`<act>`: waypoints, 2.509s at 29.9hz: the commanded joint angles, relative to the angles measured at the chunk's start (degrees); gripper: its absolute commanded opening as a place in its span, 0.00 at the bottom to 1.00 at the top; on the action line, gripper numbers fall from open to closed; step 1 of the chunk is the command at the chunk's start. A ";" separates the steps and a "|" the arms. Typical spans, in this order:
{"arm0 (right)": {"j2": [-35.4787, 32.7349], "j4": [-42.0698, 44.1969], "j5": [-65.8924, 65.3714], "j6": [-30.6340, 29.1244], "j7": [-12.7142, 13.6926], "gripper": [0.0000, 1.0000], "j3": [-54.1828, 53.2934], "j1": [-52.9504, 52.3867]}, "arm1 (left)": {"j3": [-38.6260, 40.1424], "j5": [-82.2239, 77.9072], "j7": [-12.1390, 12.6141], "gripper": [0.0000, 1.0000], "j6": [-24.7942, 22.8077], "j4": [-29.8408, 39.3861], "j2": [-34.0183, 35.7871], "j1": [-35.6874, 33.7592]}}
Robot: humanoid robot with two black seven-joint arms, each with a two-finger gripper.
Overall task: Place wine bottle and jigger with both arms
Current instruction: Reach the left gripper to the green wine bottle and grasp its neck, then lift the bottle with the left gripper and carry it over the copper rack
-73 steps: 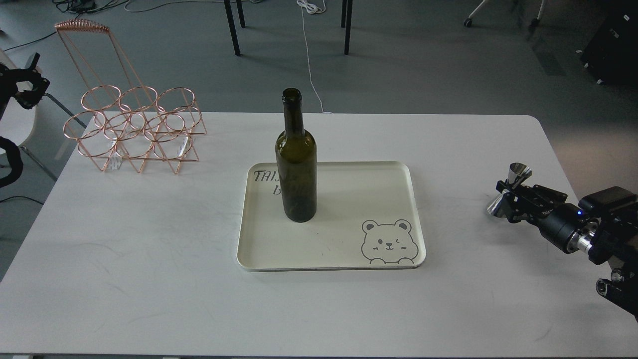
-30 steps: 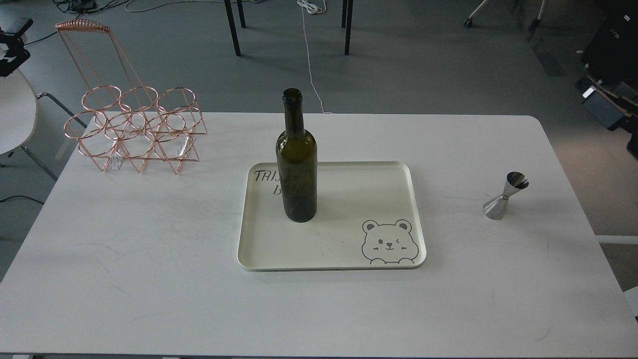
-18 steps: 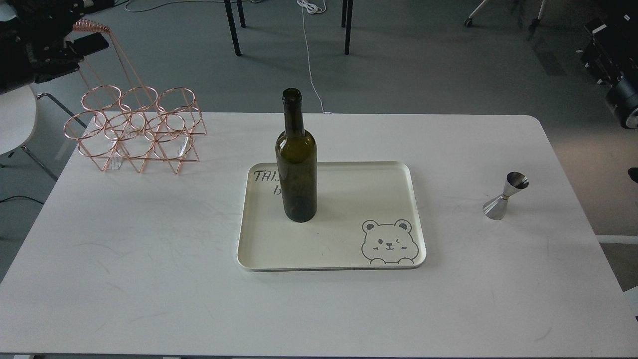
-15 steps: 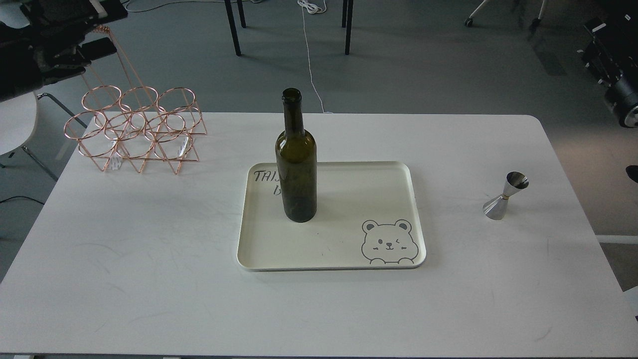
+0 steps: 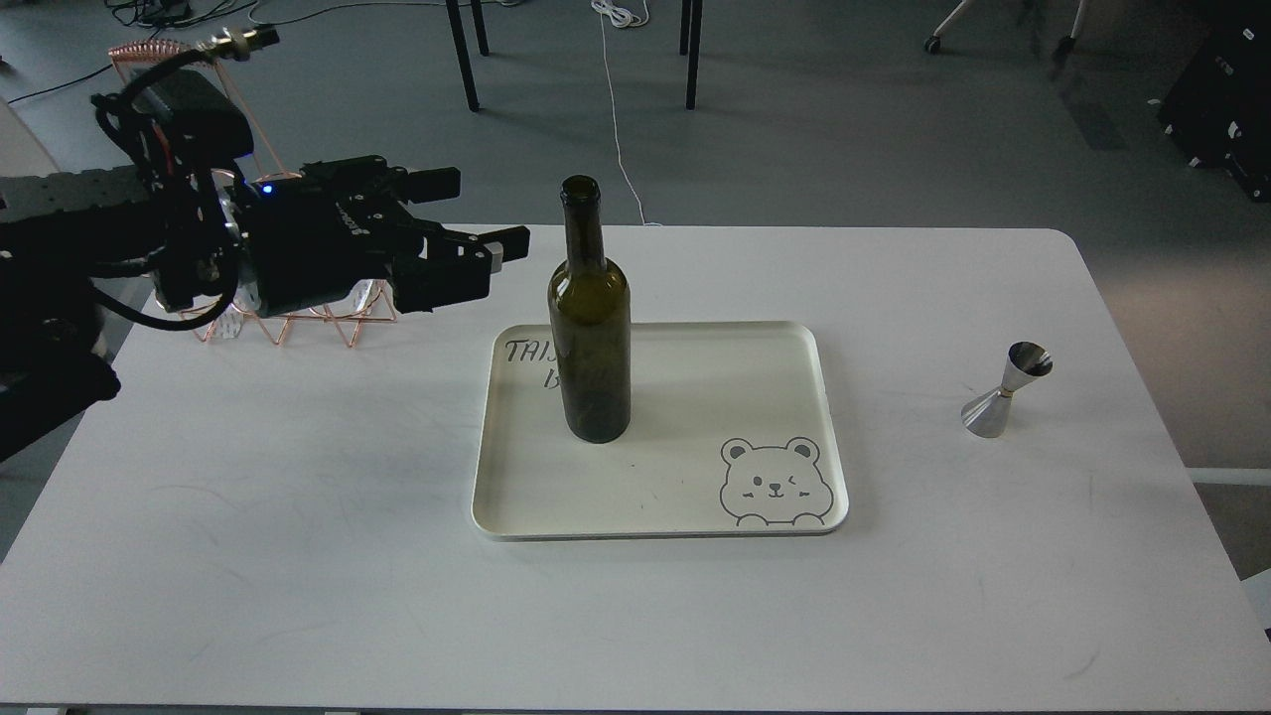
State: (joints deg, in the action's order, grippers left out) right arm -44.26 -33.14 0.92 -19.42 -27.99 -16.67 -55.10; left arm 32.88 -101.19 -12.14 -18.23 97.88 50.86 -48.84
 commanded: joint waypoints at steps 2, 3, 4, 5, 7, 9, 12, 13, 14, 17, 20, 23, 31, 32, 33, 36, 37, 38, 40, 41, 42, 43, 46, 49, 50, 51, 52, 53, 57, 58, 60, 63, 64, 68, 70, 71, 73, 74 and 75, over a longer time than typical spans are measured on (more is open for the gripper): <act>-0.04 -0.61 1.01 -0.10 -0.01 0.96 -0.03 -0.01 | -2.55 -4.00 0.45 0.97 2.75 -2.07 -7.77 0.14; -0.13 -0.70 1.01 -0.18 -0.01 0.96 -0.29 -0.09 | -3.34 -4.36 0.54 0.97 3.63 -3.04 -9.01 0.14; -0.13 -0.61 1.01 -0.18 -0.01 0.96 -0.38 -0.09 | -3.87 -4.62 0.63 0.97 4.25 -4.09 -9.98 0.06; -0.30 -0.61 1.01 -0.18 -0.01 0.96 -0.64 -0.09 | -4.14 -4.80 0.72 0.97 4.69 -5.32 -10.95 0.06; -0.57 -0.61 1.01 -0.36 -0.01 0.96 -1.00 0.08 | -4.14 -5.41 0.72 0.97 4.96 -7.26 -12.27 0.06; -0.65 -0.53 1.01 -0.36 -0.01 0.96 -1.09 0.17 | -4.14 -5.77 0.72 0.97 5.13 -8.84 -12.71 0.06; -0.65 -0.52 1.01 -0.36 -0.01 0.96 -1.09 0.34 | -4.05 -5.68 0.72 0.94 6.80 -10.08 -12.98 0.06; -0.65 -0.52 1.01 -0.36 -0.01 0.96 -1.09 0.43 | -4.14 -5.77 0.89 0.93 7.24 -10.25 -13.24 -0.03; -0.65 -0.61 1.01 -0.36 -0.01 0.96 -1.09 0.43 | -4.05 -5.77 0.98 0.91 7.59 -10.52 -13.50 -0.03; -0.30 -0.61 1.01 -0.27 -0.01 0.96 -1.09 0.43 | -4.05 -5.77 2.03 0.77 8.12 -11.22 -14.38 -0.21; -0.21 -0.70 1.01 -0.27 -0.01 0.96 -1.52 0.43 | -4.05 -5.77 2.83 0.62 8.12 -11.22 -14.38 -0.21; -0.30 -0.70 1.01 -0.27 -0.01 0.96 -1.70 0.43 | -3.96 -5.59 2.83 0.51 8.21 -11.22 -14.30 -0.21; -0.57 -0.52 1.01 -0.27 -0.01 0.96 -1.70 0.52 | -3.35 -5.33 2.83 0.25 8.21 -10.79 -13.24 -0.65; -0.65 -0.52 1.01 -0.27 -0.01 0.96 -1.70 0.52 | -3.00 -5.16 2.83 0.24 8.38 -10.61 -12.89 -0.65; -0.65 -0.52 1.01 -0.27 -0.01 0.96 -1.70 0.52 | -2.21 -4.89 2.48 0.24 8.73 -10.26 -12.19 -0.65; -0.65 -0.52 0.84 -0.27 -0.01 0.96 -1.70 0.52 | 2.17 -0.87 2.65 0.24 9.53 -8.59 -10.52 -0.65; -0.74 -0.44 0.84 -0.27 -0.01 0.96 -1.70 0.52 | 3.32 1.33 2.74 0.24 9.53 -8.59 -9.30 -0.65; -0.83 -0.44 0.84 -0.27 -0.01 0.96 -1.70 0.52 | 4.03 3.09 2.83 0.24 9.44 -8.59 -7.98 -0.73; -1.18 -0.44 1.01 -0.27 -0.01 0.96 -1.70 0.52 | 4.30 5.56 2.65 0.24 9.44 -8.76 -4.12 -1.26; -1.18 -0.44 1.01 -0.27 -0.01 0.96 -1.70 0.52 | 4.21 6.35 2.48 0.24 9.44 -8.85 -2.36 -1.96; -1.18 -0.44 0.84 -0.27 -0.01 0.96 -1.79 0.52 | 4.12 6.97 2.30 0.24 9.35 -8.85 -0.17 -2.57; -1.18 -0.52 1.01 -0.27 -0.01 0.96 -1.79 0.52 | 4.04 7.58 2.21 0.24 9.27 -8.94 1.77 -2.84; -1.18 -0.52 1.01 -0.27 -0.01 0.96 -1.70 0.52 | 4.04 8.38 1.60 0.23 9.18 -9.64 6.52 -3.54; -1.01 -0.70 1.01 -0.10 -0.01 0.96 -1.70 0.52 | 3.34 8.47 0.11 0.21 9.09 -12.53 8.99 -6.44; -0.83 -0.70 1.01 -0.01 -0.01 0.96 -1.70 0.52 | 3.33 8.47 -0.25 0.21 9.09 -13.76 9.34 -6.97; -0.74 -0.70 1.01 -0.01 -0.01 0.96 -1.70 0.43 | 3.33 8.38 -0.25 0.21 9.09 -14.90 9.35 -7.32; -0.74 -0.70 1.01 0.08 -0.01 0.96 -1.70 0.43 | 3.33 8.38 -0.25 0.21 9.09 -16.39 9.43 -7.76; -0.65 -0.70 1.01 0.08 -0.01 0.96 -1.70 0.35 | 3.25 8.29 -0.34 0.21 9.09 -17.71 9.43 -8.20; -0.65 -0.70 0.84 0.08 -0.01 0.96 -1.70 -0.01 | 3.16 7.50 -0.69 0.20 9.09 -22.29 9.43 -8.65; -0.65 -0.79 1.01 0.08 -0.01 0.96 -1.70 -0.01 | 3.07 7.50 -0.69 0.20 9.09 -23.17 9.43 -8.65; -0.83 -0.70 0.84 0.08 -0.01 0.96 -1.70 -0.01 | 3.07 7.50 -0.69 0.20 9.09 -24.40 9.43 -8.56; -1.18 -0.70 1.01 -0.01 -0.01 0.96 -1.70 0.08 | 2.37 7.33 -0.69 0.20 9.18 -25.37 9.35 -8.29; -1.18 -0.61 1.01 -0.01 -0.01 0.96 -1.70 0.08 | 1.50 7.41 -0.69 0.20 9.26 -25.46 9.26 -8.47; -1.18 -0.61 1.01 -0.10 -0.01 0.96 -1.70 0.17 | -0.36 7.42 -0.51 0.20 9.53 -26.95 8.38 -8.73; -1.18 -0.61 1.01 -0.01 -0.01 0.96 -1.70 0.26 | -0.36 7.42 -0.51 0.20 9.62 -28.27 7.24 -8.73; -1.18 -0.61 1.01 -0.01 -0.01 0.96 -1.70 0.26 | -0.45 7.42 -0.51 0.20 9.70 -28.97 6.72 -8.73; -1.18 -0.61 1.01 -0.09 -0.01 0.96 -1.70 0.26 | -0.36 7.42 -0.51 0.20 9.70 -30.20 6.27 -8.73; -1.18 -0.61 1.01 -0.01 -0.01 0.96 -1.70 0.26 | -0.36 7.42 -0.51 0.20 9.70 -30.47 6.18 -8.73; -1.18 -0.61 1.01 -0.09 -0.01 0.96 -1.70 0.26 | -0.36 7.42 -0.51 0.20 9.70 -30.64 6.18 -8.73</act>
State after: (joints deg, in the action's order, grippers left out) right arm -45.44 -33.75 1.91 -19.48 -28.00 -18.37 -54.85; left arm 32.50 -93.79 -12.64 -8.51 68.18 57.38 -57.57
